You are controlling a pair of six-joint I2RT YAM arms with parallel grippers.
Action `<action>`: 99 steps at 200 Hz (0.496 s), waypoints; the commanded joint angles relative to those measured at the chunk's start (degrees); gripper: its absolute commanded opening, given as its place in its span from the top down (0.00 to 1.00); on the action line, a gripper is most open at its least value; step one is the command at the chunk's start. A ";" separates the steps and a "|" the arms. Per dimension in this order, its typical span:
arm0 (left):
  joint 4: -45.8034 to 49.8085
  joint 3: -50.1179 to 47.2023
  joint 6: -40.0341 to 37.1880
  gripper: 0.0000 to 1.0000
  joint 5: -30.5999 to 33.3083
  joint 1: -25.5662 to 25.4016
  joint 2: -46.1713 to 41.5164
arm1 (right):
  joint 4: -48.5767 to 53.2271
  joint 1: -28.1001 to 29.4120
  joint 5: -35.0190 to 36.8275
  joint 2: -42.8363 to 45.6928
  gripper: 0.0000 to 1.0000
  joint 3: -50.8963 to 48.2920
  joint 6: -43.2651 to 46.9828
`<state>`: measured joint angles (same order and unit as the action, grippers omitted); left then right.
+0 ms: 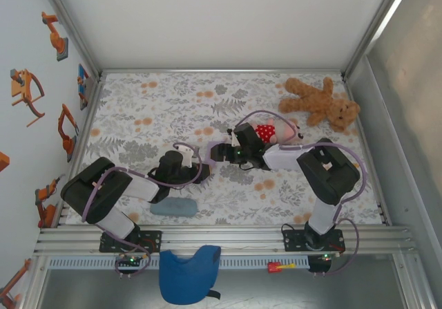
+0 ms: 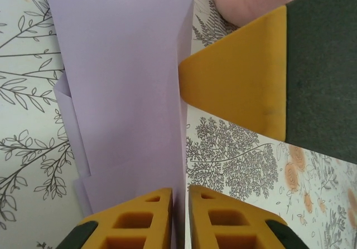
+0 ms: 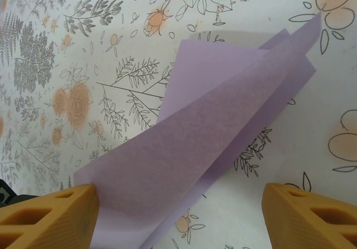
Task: Fold a paper plane with a square sheet of paper (pick it up from the middle)
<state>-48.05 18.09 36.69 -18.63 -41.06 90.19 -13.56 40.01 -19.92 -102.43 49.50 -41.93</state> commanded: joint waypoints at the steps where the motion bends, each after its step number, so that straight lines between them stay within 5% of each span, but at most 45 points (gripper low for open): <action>1: -0.57 -0.82 1.35 0.83 -1.14 0.39 -0.22 | 0.26 0.29 0.41 -1.52 0.24 2.26 1.41; 99: 6.43 0.34 1.71 0.67 1.17 0.41 -3.02 | 4.03 0.33 0.46 -5.94 0.27 4.56 1.60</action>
<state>-45.50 17.87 38.20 -18.57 -40.84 90.11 -11.27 40.01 -19.90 -105.56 53.06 -41.47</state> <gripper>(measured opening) 0.304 0.727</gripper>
